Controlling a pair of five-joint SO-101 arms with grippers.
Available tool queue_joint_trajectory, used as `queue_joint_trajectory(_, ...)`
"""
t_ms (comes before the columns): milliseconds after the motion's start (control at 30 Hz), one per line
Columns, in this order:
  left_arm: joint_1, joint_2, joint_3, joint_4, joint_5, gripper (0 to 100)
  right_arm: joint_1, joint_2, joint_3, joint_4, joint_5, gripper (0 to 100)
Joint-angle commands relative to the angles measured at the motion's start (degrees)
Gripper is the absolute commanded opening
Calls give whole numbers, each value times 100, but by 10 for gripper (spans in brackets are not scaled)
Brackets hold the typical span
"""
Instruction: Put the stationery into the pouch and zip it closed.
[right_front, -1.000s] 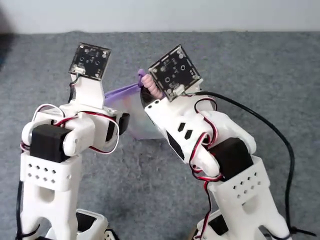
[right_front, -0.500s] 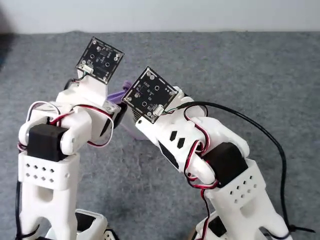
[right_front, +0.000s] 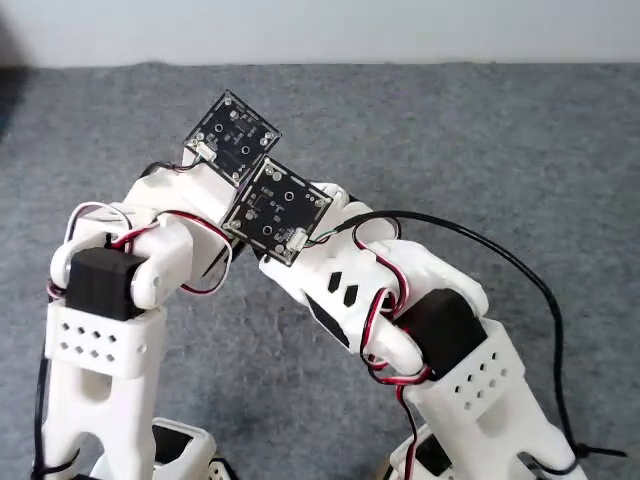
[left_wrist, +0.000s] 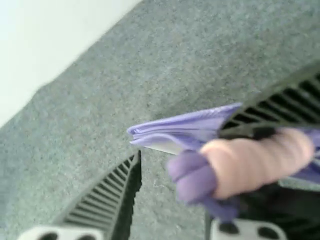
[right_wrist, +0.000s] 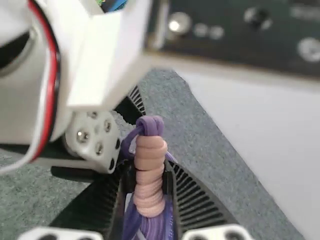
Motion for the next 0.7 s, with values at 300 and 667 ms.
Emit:
queue_joint_trajectory(300,-387,-290,110,-343,202,185,716,48,360,-602,-9,8)
queue_joint_trajectory(667,-1275,-1240,119,-308,1187,186,1991,1288,-316,-1824,-914,8)
